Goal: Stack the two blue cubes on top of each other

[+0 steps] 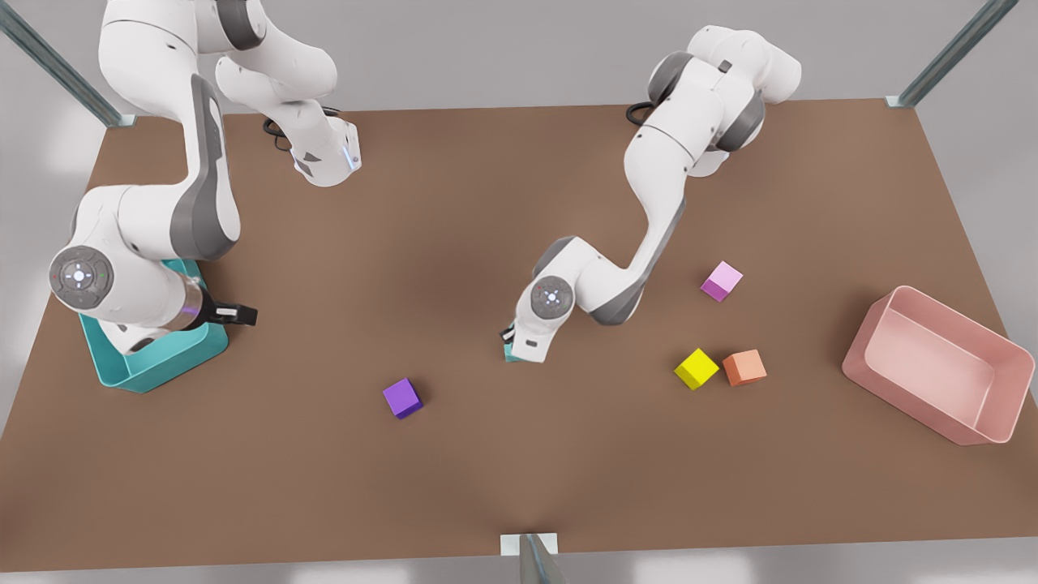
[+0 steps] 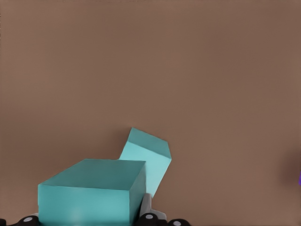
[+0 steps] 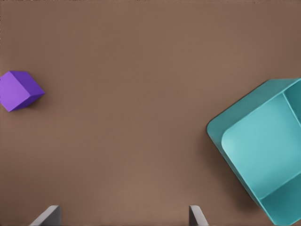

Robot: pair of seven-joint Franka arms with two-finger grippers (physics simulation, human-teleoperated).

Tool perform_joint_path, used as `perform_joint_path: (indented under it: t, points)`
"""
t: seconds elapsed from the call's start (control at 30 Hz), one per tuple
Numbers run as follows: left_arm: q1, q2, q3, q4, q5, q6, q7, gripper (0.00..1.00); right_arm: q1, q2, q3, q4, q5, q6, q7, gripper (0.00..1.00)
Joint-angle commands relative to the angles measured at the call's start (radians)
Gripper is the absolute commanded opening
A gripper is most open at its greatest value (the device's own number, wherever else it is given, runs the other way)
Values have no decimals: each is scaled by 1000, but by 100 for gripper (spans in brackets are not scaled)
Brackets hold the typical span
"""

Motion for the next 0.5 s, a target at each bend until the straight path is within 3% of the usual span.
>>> perform_joint_path:
  t: [0.0, 0.47]
  points:
    - [4, -1, -1, -1, 18, 21, -52, 55, 0, 7, -1, 19, 3, -16, -142, 100]
    - [-24, 77, -4, 56, 21, 107, -73, 57, 34, 22, 1, 22, 1, -17, -142, 100]
